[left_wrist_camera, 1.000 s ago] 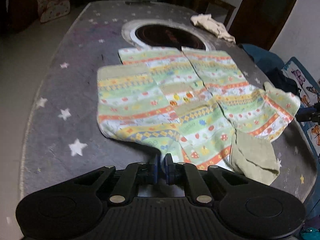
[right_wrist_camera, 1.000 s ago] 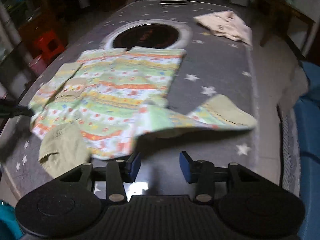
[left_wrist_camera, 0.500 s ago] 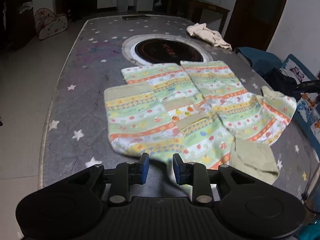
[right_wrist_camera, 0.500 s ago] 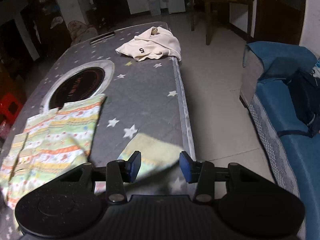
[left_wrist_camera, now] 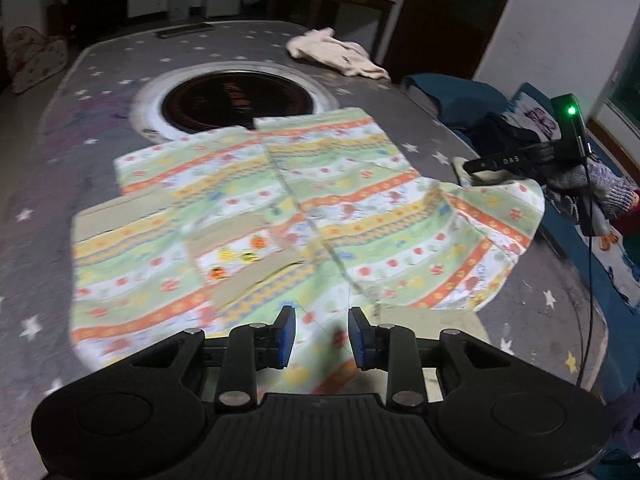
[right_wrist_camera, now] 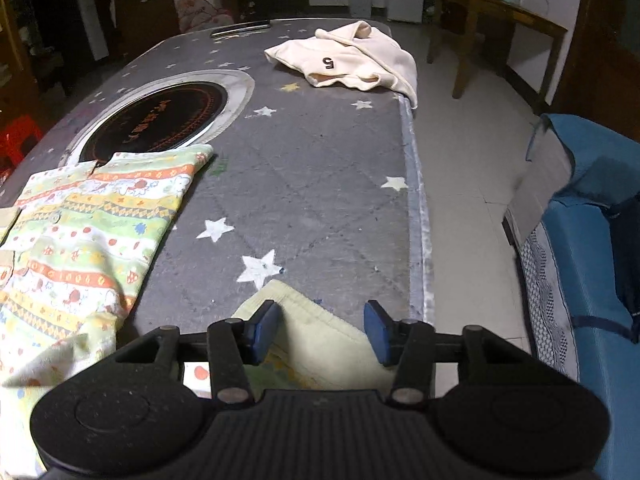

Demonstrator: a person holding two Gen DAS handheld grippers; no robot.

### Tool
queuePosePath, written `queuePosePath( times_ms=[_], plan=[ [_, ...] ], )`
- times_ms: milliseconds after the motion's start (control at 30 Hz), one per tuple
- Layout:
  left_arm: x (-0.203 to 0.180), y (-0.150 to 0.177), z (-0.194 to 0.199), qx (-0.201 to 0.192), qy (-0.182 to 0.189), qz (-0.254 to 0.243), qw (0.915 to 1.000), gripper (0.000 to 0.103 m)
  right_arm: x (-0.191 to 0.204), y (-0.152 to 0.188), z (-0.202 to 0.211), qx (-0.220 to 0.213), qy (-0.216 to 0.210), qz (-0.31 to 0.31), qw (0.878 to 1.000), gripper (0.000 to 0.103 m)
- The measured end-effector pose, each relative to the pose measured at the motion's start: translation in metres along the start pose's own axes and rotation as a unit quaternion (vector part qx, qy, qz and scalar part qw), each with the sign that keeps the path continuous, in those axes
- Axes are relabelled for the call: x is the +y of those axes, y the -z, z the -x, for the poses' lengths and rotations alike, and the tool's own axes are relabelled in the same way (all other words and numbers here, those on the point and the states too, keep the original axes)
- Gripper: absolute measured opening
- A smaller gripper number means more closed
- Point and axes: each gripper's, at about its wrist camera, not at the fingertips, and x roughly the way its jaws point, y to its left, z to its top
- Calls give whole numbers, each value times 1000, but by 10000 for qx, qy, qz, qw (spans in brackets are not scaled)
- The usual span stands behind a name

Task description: Fold clothes

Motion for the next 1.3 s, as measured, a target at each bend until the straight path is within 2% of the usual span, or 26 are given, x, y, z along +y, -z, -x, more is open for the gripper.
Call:
queuePosePath(
  times_ms=[67, 300, 367, 433, 500, 567, 700, 733, 933, 1000, 1100, 1300],
  plan=[
    [-6, -2, -7, 29, 55, -50, 10000, 32, 1, -1, -2, -50, 116, 87, 9999, 6],
    [-15, -2, -19, 107, 173, -125, 9997, 36, -4, -3, 21, -583, 1186, 213, 9910, 6],
    [-14, 0, -18, 89, 170, -100, 9998, 36, -5, -3, 27, -734, 1489, 249, 9858, 15],
    [-10, 2, -14, 41, 152, -33, 9999, 36, -5, -4, 33, -830, 1685, 219, 9820, 19],
    [-5, 5, -8, -24, 107, 47, 9999, 37, 0, -4, 38, -869, 1424, 147, 9859, 22],
    [3, 6, -1, -101, 7, 147, 9998, 37, 13, -5, 42, -870, 1083, 182, 9901, 43],
    [22, 9, 13, -283, -305, 399, 9983, 40, 55, -1, 49, -806, 351, 621, 9942, 50],
    [27, 10, 17, -333, -425, 453, 9975, 42, 68, 0, 49, -797, 183, 747, 9938, 57],
    [60, 15, 30, -563, -1097, 800, 9891, 50, 140, 11, 46, -753, -598, 1449, 9848, 72],
    [69, 15, 30, -575, -1219, 929, 9865, 52, 164, 16, 44, -737, -817, 1670, 9798, 72],
    [78, 13, 27, -567, -1295, 1043, 9844, 53, 182, 28, 40, -703, -930, 1875, 9753, 75],
    [82, -6, 8, -540, -1328, 1069, 9839, 56, 189, 40, 25, -622, -948, 1787, 9773, 80]
  ],
)
